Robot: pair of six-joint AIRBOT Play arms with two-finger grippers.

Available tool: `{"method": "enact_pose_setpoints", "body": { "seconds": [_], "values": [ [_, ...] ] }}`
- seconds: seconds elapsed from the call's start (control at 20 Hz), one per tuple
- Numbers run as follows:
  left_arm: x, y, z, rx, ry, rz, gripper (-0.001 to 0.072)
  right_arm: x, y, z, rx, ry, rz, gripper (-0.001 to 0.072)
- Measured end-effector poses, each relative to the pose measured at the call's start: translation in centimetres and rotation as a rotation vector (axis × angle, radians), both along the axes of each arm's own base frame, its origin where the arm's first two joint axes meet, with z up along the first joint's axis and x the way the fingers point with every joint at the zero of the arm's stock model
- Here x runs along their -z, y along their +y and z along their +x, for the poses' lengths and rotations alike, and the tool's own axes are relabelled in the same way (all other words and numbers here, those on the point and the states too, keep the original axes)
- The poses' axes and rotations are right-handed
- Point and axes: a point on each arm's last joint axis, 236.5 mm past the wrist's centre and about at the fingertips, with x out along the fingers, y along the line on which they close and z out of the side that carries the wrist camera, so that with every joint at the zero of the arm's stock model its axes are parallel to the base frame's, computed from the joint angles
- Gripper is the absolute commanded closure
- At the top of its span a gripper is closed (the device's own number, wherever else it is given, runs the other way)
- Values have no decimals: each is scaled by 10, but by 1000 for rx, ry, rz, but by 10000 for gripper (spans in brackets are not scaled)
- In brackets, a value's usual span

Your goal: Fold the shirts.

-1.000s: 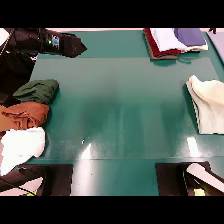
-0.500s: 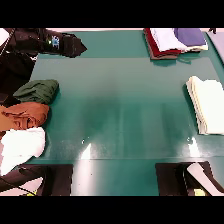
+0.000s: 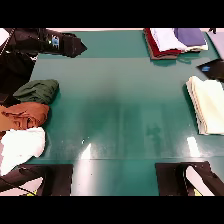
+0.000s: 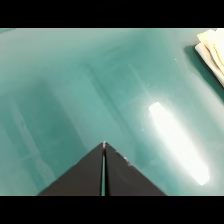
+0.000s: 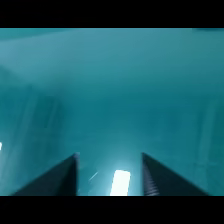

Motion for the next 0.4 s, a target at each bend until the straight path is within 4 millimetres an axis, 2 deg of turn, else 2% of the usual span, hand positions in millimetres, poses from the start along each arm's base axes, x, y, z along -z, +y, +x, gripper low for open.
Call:
{"method": "enact_pose_setpoints", "body": {
  "seconds": [0.05, 0.2, 0.3, 0.4],
  "values": [
    [-2, 0, 1, -3, -7, -5, 684, 1, 22, -3, -62, -2, -16, 693],
    [-7, 0, 5, -14, -29, -20, 684, 6, 70, -15, -205, -9, -66, 694],
    [-11, 0, 8, -21, -42, -29, 684, 7, 90, -21, -269, -19, -95, 694],
    [-13, 0, 9, -25, -50, -34, 684, 8, 103, -26, -308, -25, -111, 694]
  ]
}}
